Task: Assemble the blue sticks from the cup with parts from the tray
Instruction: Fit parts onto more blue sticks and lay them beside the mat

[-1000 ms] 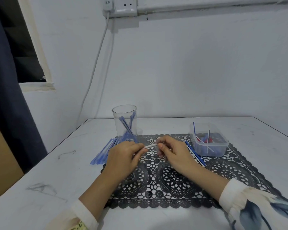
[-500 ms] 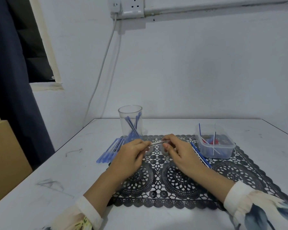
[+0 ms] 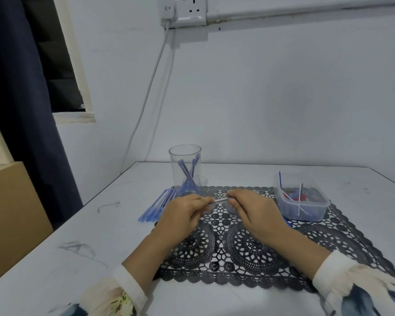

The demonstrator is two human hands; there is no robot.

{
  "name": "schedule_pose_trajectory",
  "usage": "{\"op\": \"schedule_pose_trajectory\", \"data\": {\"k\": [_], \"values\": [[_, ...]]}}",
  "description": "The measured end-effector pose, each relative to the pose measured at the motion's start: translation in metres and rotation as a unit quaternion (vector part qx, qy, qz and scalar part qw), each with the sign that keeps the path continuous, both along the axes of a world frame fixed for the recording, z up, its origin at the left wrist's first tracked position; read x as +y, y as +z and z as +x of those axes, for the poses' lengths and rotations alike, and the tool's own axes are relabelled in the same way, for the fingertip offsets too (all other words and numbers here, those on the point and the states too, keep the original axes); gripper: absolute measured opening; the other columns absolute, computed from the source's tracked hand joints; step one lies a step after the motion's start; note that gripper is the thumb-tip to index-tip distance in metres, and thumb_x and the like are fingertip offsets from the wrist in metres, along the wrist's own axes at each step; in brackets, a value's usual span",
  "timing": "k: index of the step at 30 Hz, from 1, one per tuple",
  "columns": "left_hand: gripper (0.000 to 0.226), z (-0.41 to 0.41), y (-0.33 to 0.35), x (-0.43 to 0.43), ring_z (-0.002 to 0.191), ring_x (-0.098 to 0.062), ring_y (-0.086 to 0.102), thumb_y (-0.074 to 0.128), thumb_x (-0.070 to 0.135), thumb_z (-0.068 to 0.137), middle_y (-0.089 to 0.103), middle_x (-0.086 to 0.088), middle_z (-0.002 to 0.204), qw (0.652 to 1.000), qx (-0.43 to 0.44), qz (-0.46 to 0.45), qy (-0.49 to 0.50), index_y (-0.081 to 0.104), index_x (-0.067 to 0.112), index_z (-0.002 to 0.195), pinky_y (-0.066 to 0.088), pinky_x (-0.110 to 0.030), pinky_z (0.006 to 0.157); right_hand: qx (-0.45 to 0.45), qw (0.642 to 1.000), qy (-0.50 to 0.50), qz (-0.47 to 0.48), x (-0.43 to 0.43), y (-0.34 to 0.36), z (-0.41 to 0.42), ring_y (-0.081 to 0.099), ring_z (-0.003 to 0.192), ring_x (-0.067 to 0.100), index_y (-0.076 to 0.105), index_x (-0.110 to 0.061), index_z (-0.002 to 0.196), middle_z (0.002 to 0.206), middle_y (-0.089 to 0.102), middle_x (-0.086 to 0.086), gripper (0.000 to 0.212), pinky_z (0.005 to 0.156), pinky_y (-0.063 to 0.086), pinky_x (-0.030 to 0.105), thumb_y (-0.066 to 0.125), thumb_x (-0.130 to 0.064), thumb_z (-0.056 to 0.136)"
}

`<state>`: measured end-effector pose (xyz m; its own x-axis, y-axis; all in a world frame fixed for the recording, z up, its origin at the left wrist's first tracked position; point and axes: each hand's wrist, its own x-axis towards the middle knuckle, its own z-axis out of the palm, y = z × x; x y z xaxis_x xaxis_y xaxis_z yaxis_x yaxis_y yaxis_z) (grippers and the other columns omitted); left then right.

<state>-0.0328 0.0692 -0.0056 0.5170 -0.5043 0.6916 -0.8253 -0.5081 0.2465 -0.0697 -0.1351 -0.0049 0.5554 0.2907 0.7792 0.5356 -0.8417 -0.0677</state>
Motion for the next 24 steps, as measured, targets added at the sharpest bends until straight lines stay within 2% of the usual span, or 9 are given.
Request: {"op": "schedule_pose_trajectory", "data": {"k": [2, 5, 8, 11, 14, 17, 21, 22, 24], "values": [[0.03, -0.002, 0.002, 0.0, 0.076, -0.005, 0.064, 0.07, 0.007, 0.078, 0.072, 0.006, 0.091, 1.0, -0.021, 0.008, 0.0, 0.07, 0.015, 0.106, 0.046, -0.008, 0.073, 0.04, 0.999, -0.017, 0.006, 0.003, 0.0, -0.001, 0.051, 0.052, 0.014, 0.057, -0.016, 0.079, 0.061, 0.052, -0.007, 0.045, 0.048, 0.042, 0.027, 0.024, -0.041, 0.098], [0.026, -0.002, 0.003, 0.001, 0.074, -0.008, 0.066, 0.067, 0.014, 0.077, 0.072, 0.005, 0.088, 0.998, -0.055, 0.025, 0.005, 0.072, 0.016, 0.102, 0.052, -0.017, 0.067, 0.182, 0.982, -0.024, 0.047, 0.008, 0.0, -0.001, 0.05, 0.054, 0.015, 0.049, -0.022, 0.07, 0.056, 0.051, -0.005, 0.035, 0.054, 0.038, 0.031, 0.034, -0.033, 0.098], [0.026, 0.001, 0.002, 0.001, 0.073, -0.012, 0.067, 0.067, 0.014, 0.073, 0.073, 0.004, 0.086, 0.996, -0.083, 0.035, 0.016, 0.073, 0.016, 0.098, 0.056, -0.023, 0.063, 0.267, 0.953, -0.022, 0.141, 0.016, 0.005, -0.005, 0.047, 0.049, 0.013, 0.044, -0.022, 0.061, 0.051, 0.047, -0.005, 0.038, 0.053, 0.037, 0.028, 0.038, -0.027, 0.099], [0.03, 0.002, 0.003, 0.002, 0.072, -0.012, 0.067, 0.075, 0.005, 0.065, 0.073, 0.003, 0.085, 0.994, -0.104, 0.021, 0.024, 0.075, 0.014, 0.094, 0.056, -0.024, 0.063, 0.384, 0.871, 0.022, 0.306, 0.022, 0.011, -0.009, 0.046, 0.04, 0.017, 0.048, -0.013, 0.062, 0.044, 0.046, -0.003, 0.04, 0.046, 0.04, 0.026, 0.039, -0.028, 0.099], [0.033, 0.0, 0.004, 0.0, 0.069, -0.011, 0.067, 0.081, 0.0, 0.059, 0.073, 0.003, 0.081, 0.992, -0.122, 0.011, 0.024, 0.076, 0.013, 0.089, 0.055, -0.022, 0.062, 0.46, 0.784, 0.061, 0.411, 0.024, 0.015, -0.013, 0.04, 0.038, 0.015, 0.047, -0.011, 0.065, 0.043, 0.041, -0.002, 0.038, 0.043, 0.038, 0.025, 0.042, -0.027, 0.099], [0.034, 0.001, 0.004, -0.001, 0.067, -0.01, 0.067, 0.081, -0.002, 0.058, 0.073, 0.004, 0.079, 0.989, -0.143, 0.01, 0.027, 0.076, 0.014, 0.087, 0.055, -0.021, 0.06, 0.488, 0.747, 0.071, 0.447, 0.025, 0.014, -0.013, 0.038, 0.038, 0.015, 0.044, -0.012, 0.064, 0.043, 0.038, -0.001, 0.038, 0.043, 0.036, 0.023, 0.042, -0.026, 0.099], [0.03, 0.003, 0.003, 0.0, 0.069, -0.011, 0.067, 0.078, -0.002, 0.061, 0.073, 0.004, 0.079, 0.985, -0.171, 0.003, 0.039, 0.076, 0.015, 0.086, 0.055, -0.022, 0.061, 0.477, 0.748, 0.069, 0.457, 0.027, 0.012, -0.013, 0.041, 0.04, 0.016, 0.047, -0.011, 0.064, 0.043, 0.04, -0.001, 0.039, 0.043, 0.037, 0.024, 0.042, -0.028, 0.099], [0.025, 0.003, 0.004, 0.001, 0.069, -0.011, 0.067, 0.073, 0.001, 0.065, 0.073, 0.004, 0.079, 0.983, -0.18, 0.0, 0.045, 0.076, 0.016, 0.085, 0.054, -0.022, 0.061, 0.456, 0.769, 0.062, 0.444, 0.029, 0.01, -0.013, 0.044, 0.04, 0.017, 0.05, -0.01, 0.065, 0.043, 0.043, 0.001, 0.039, 0.043, 0.038, 0.024, 0.042, -0.028, 0.099], [0.018, 0.003, 0.006, 0.002, 0.067, -0.011, 0.066, 0.062, 0.012, 0.074, 0.072, 0.006, 0.077, 0.98, -0.191, -0.002, 0.059, 0.077, 0.019, 0.082, 0.05, -0.02, 0.06, 0.372, 0.858, 0.026, 0.354, 0.029, 0.003, -0.014, 0.053, 0.041, 0.018, 0.058, -0.009, 0.069, 0.046, 0.053, 0.004, 0.039, 0.045, 0.043, 0.024, 0.041, -0.028, 0.098]]}}
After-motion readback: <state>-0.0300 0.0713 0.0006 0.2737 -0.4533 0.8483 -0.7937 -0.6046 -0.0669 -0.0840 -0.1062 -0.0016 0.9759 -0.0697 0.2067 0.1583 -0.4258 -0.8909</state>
